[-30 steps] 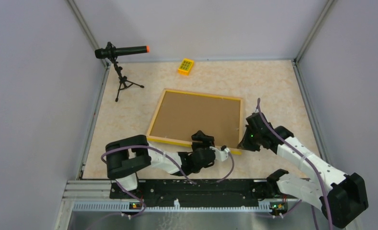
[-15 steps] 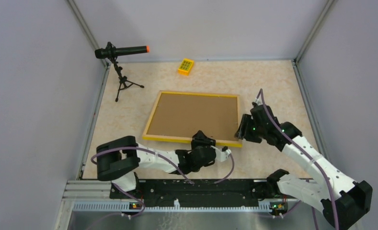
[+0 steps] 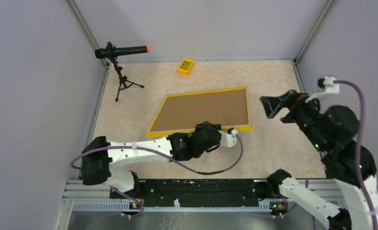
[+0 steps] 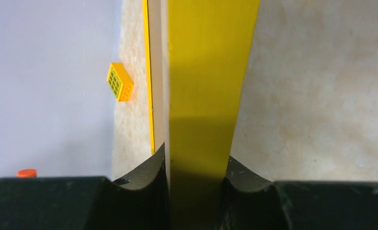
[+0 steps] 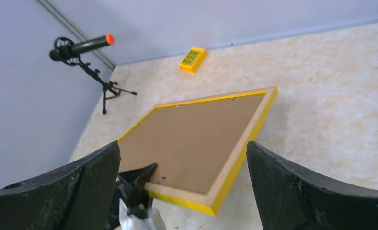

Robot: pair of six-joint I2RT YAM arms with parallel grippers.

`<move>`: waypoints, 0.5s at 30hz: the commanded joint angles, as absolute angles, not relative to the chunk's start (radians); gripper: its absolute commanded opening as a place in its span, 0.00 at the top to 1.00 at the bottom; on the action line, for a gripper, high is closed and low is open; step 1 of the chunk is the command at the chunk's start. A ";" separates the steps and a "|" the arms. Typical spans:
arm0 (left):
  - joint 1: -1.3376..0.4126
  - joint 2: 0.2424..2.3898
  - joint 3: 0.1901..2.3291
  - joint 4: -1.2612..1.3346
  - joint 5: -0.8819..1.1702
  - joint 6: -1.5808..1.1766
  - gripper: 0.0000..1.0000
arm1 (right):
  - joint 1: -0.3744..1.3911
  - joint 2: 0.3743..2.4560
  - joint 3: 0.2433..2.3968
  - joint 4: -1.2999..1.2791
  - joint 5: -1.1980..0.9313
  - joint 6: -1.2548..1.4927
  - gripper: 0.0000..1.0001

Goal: Put the photo into the frame
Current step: Turn over the photo frame at the center of the board.

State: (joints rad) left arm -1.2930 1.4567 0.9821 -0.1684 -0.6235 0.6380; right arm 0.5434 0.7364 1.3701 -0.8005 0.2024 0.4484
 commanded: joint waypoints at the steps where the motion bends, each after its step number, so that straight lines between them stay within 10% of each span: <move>1: -1.230 1.390 1.230 -0.257 -0.376 0.254 1.00 | 0.549 0.618 1.350 -0.796 0.293 0.412 0.01; 15: -0.922 1.411 1.609 -0.366 0.039 -0.263 1.00 | 0.549 0.537 1.250 -0.798 0.336 0.429 0.01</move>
